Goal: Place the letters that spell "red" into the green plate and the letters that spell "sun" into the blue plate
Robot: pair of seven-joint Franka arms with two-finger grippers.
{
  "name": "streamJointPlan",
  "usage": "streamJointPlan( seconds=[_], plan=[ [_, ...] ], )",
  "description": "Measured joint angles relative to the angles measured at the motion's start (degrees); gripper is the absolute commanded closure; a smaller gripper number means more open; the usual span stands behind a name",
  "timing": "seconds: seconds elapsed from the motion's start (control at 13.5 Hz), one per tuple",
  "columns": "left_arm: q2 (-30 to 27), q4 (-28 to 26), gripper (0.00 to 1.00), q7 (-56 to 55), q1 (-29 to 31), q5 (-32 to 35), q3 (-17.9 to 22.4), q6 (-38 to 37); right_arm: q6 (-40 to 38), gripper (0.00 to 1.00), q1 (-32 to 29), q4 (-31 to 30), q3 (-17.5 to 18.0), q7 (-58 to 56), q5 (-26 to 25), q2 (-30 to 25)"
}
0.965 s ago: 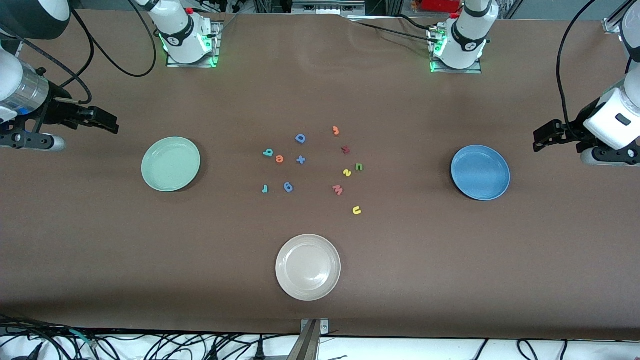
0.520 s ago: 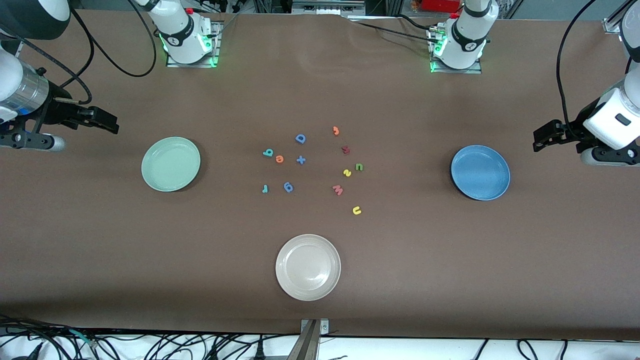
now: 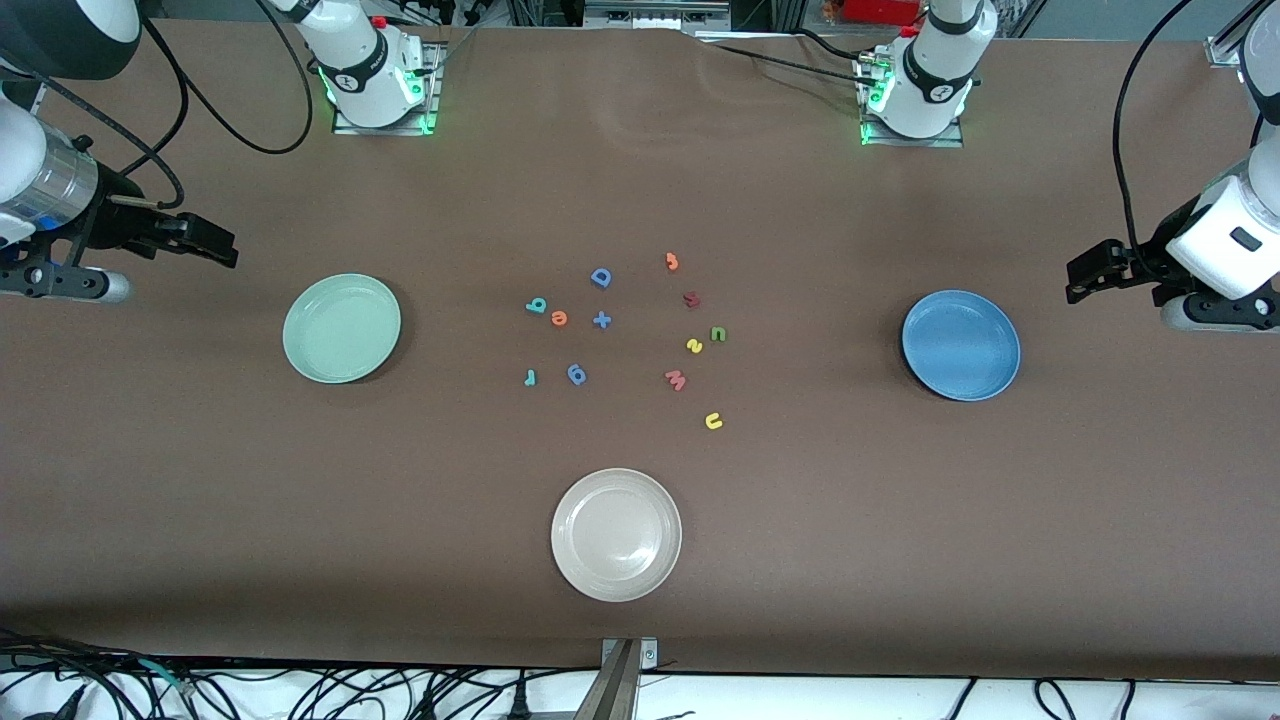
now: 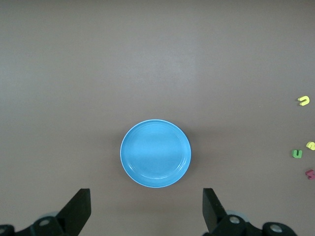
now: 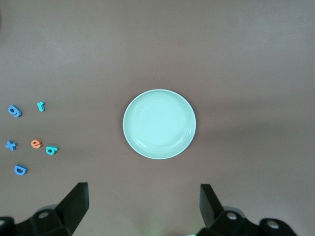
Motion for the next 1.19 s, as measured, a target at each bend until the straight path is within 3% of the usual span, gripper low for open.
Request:
streamJointPlan(
  seconds=[1.19],
  plan=[
    [2.32, 0.0, 0.0, -0.05, -1.11, -1.95, -1.25, 0.04, -0.18, 0.01, -0.02, -0.02, -1.47, 0.02, 0.01, 0.4]
  ],
)
